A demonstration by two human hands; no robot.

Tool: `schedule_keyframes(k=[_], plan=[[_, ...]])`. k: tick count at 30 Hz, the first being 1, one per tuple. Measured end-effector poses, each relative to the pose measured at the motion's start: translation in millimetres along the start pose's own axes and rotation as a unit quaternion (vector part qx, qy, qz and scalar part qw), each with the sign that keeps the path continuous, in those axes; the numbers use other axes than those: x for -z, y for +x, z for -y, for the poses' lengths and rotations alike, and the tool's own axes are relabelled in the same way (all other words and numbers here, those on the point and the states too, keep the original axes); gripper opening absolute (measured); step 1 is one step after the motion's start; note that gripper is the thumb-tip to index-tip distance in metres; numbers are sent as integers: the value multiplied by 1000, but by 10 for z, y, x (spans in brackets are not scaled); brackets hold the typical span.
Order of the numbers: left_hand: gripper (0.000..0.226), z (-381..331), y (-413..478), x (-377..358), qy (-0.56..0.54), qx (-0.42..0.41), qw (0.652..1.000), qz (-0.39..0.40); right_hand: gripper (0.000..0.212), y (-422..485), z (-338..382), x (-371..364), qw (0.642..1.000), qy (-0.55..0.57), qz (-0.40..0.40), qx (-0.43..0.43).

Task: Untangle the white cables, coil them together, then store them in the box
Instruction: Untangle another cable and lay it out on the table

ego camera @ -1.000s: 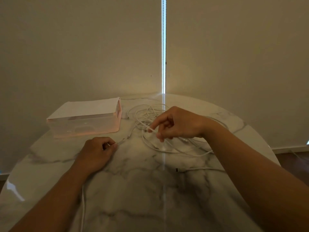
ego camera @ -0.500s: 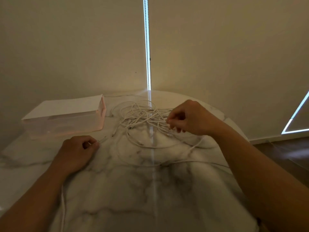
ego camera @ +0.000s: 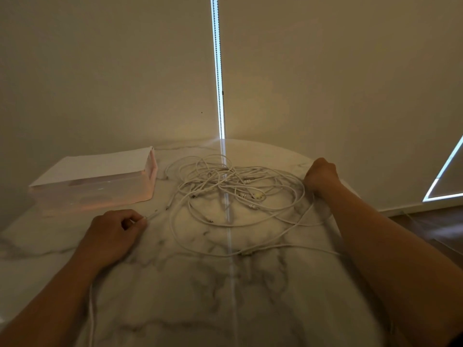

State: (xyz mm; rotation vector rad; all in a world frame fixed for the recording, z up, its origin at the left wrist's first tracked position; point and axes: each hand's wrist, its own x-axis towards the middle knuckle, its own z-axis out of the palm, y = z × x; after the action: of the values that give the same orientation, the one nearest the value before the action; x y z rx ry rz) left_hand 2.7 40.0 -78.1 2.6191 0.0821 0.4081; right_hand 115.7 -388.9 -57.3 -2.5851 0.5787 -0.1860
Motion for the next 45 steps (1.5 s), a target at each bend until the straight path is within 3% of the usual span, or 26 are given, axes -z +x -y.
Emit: schedule_keyframes(k=[3,5,8,12,20,22,27,32,36,37,41,45], plan=[[13,0,12,-8,2,-2,1000,3,18,19,-40,-17,997,72,-15,-6],[13,7,19,-14,8,-4,1000,5,4,45,-60,-21,984,177,5,-29],[13,19,12,-16,7,-3,1000,5,21,40,-68,28,920,371,104,-68],[12,23,9,-23,3,-3,1000,5,24,-32,-47,94,833,496,241,-40],[12,26,8,-27,4,-4,1000,10,21,-297,195,276,761,608,120,193],[12,25,11,-27,5,-2,1000,12,20,-301,235,307,759,614,110,186],[11,31,7,-26,3,5,1000,14,20,-250,311,307,802,574,98,131],[13,33,9,-24,9,0,1000,11,27,-190,477,476,726,668,22,159],[12,38,10,-22,1,2,1000,9,19,-116,487,394,793,600,50,91],[11,41,14,-24,-1,3,1000,11,19,-109,483,409,790,604,46,91],[11,54,24,-35,-3,3,1000,10,23,-138,504,587,716,674,11,182],[12,48,19,-34,-1,3,1000,14,23,-190,513,523,732,655,49,181]])
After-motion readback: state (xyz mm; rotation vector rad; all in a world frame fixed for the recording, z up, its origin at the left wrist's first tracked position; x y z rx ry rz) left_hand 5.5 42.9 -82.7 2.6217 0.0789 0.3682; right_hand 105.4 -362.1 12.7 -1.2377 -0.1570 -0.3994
